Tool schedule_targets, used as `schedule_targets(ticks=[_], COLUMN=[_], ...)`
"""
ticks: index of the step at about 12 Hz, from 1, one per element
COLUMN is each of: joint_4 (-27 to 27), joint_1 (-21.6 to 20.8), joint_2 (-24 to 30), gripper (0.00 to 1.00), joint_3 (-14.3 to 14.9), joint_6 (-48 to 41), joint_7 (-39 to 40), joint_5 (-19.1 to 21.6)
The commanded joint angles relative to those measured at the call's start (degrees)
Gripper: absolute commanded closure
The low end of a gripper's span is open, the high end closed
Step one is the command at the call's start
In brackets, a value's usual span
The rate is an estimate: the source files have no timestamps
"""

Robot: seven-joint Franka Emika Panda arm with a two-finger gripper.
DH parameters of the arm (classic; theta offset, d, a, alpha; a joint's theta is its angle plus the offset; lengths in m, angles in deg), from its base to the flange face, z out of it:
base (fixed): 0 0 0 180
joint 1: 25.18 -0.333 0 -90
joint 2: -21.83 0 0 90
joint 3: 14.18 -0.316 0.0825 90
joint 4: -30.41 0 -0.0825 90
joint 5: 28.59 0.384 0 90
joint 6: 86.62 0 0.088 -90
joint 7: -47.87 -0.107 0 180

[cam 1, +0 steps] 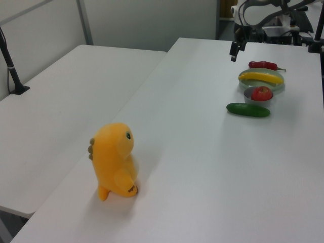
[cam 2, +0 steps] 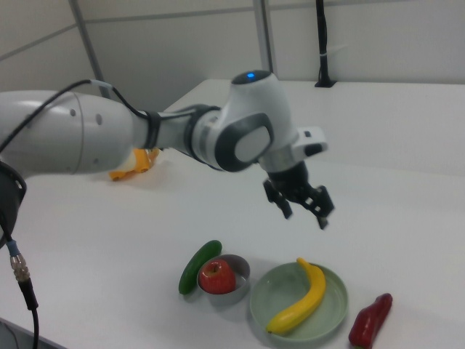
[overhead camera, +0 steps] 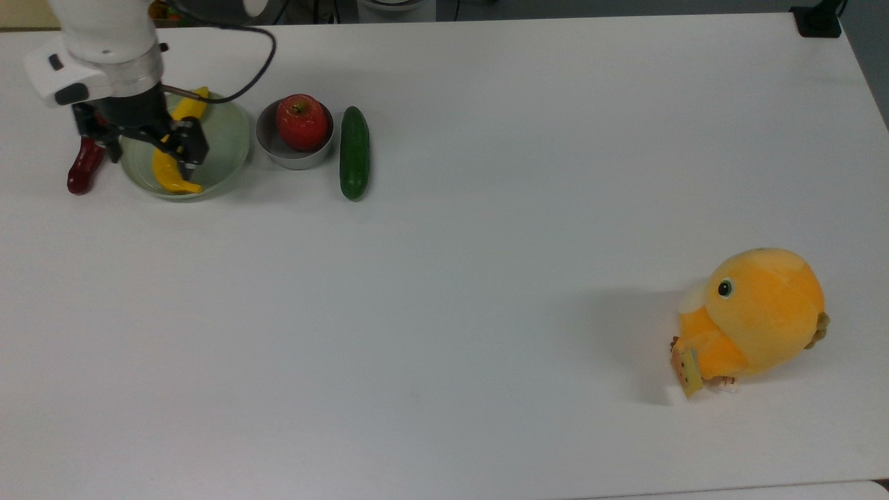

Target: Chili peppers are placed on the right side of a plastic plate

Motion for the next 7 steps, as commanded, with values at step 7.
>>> schedule_targets(ticks=[7], joint_4=[3.0], joint_1=[-10.8], joint_2=[14.0], gripper=[0.0], joint_3=[-9.0], joint_6=[-17.4], joint_7=[-14.6], joint_5=[5.1])
